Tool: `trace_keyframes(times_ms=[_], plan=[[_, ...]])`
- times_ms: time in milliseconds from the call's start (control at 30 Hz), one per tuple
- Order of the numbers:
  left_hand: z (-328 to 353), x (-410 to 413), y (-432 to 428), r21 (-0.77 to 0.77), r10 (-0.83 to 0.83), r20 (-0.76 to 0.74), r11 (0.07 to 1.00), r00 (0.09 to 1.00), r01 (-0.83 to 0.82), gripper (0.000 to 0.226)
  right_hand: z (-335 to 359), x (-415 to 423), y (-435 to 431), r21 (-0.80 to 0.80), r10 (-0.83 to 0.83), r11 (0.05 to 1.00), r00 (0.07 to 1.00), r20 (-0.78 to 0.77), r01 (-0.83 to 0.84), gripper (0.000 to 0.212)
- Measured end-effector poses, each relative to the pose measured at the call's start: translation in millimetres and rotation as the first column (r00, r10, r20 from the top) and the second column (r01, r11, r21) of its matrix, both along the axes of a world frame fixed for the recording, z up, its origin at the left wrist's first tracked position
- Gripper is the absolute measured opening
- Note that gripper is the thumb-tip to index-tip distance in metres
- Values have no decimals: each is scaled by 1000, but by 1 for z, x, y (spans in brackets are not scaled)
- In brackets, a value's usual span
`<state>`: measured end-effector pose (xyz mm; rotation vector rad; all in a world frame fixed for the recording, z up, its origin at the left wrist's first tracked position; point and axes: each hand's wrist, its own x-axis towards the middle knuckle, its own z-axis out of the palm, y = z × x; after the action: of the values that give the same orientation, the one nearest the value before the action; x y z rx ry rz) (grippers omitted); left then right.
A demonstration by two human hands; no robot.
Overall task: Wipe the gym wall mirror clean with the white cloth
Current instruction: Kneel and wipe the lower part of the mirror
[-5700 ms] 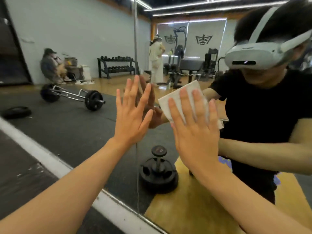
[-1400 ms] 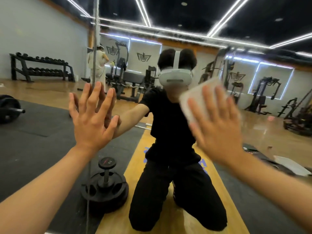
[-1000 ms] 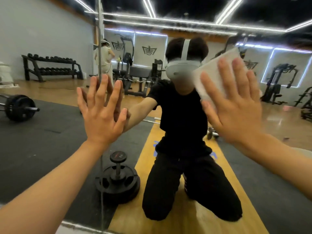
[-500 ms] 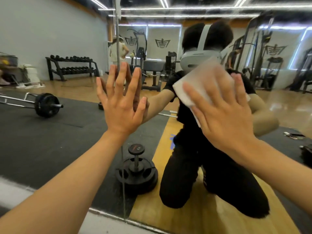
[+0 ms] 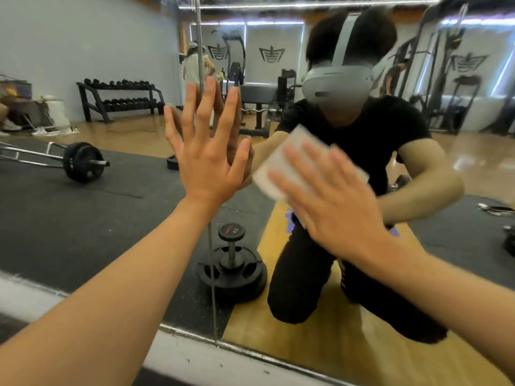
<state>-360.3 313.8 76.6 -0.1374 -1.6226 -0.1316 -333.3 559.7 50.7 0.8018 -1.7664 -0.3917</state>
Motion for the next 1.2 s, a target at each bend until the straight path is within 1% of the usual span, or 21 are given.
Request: trace_keyframes(times_ms=[33, 100, 167, 233, 300, 333, 400, 433, 467, 500, 567, 633, 667, 700, 767, 867, 900, 1000, 1100, 1200], plan=[[0, 0, 0, 2, 3, -3, 1000, 1000, -3, 66, 18, -2, -7, -70, -5, 998, 1000, -5, 5, 62], [0, 0, 1, 3, 3, -5, 1000, 1000, -3, 68, 21, -2, -20, -170, -17, 985, 1000, -6, 16, 58], [1, 0, 0, 3, 1, 4, 1000, 1000, -1, 68, -18, 1, -28, -177, -32, 984, 999, -8, 30, 60], [-1, 0, -1, 0, 15, 0, 1000, 1000, -15, 69, -88, 3, -24, -54, -18, 998, 999, 41, 21, 66], [0, -1, -2, -10, 23, -9, 1000, 1000, -23, 69, -160, 9, -4, 147, -48, 988, 996, 80, 36, 81], [0, -2, -2, -11, 29, -13, 1000, 999, -29, 69, -186, 14, 10, 251, -82, 966, 993, 87, 58, 88], [-1, -2, -2, -8, 32, -19, 999, 999, -32, 69, -206, 21, 33, 419, -136, 905, 983, 124, 72, 104], [-1, -2, -1, -7, 33, -19, 999, 999, -33, 69, -199, 21, 40, 452, -143, 890, 980, 137, 67, 110], [-2, -2, -2, -6, 36, -20, 999, 999, -36, 68, -180, 19, 41, 440, -138, 895, 983, 120, 72, 111], [-2, -2, -2, -7, 38, -22, 999, 999, -38, 68, -150, 13, 35, 380, -99, 923, 992, 79, 62, 106], [-2, -3, -3, -8, 35, -21, 999, 999, -35, 67, -71, 1, 19, 105, -12, 994, 1000, 19, 10, 92], [-1, -3, -2, -9, 43, -21, 999, 999, -43, 67, 1, -4, 16, -141, 23, 990, 999, -30, -27, 67], [-2, -3, -2, -7, 47, -20, 999, 999, -47, 67, 21, -3, 17, -206, 6, 979, 999, -46, -15, 58], [-2, -3, -2, -9, 46, -20, 999, 999, -46, 67, 25, -2, 19, -232, -19, 973, 999, -50, 7, 55], [-1, -3, -3, -12, 48, -18, 999, 999, -48, 66, -9, 4, 28, -167, -49, 985, 999, -8, 47, 56], [-2, -3, -4, -9, 52, -21, 999, 998, -53, 66, -96, 10, 50, 78, -119, 990, 993, 23, 117, 63], [-2, -3, -4, -15, 49, -21, 999, 999, -49, 66, -113, 9, 56, 115, -126, 986, 992, 26, 122, 63], [0, -1, 0, -8, 44, -19, 999, 999, -44, 66, -118, 8, 55, 76, -118, 990, 993, 21, 117, 56], [0, 8, 5, 16, 32, 8, 999, 999, -32, 66, -116, 13, 54, 61, -104, 993, 993, 51, 101, 56], [-22, 22, 12, 21, -61, 30, 998, 998, 61, 68, -114, 16, 55, 71, -121, 991, 990, 67, 116, 57]])
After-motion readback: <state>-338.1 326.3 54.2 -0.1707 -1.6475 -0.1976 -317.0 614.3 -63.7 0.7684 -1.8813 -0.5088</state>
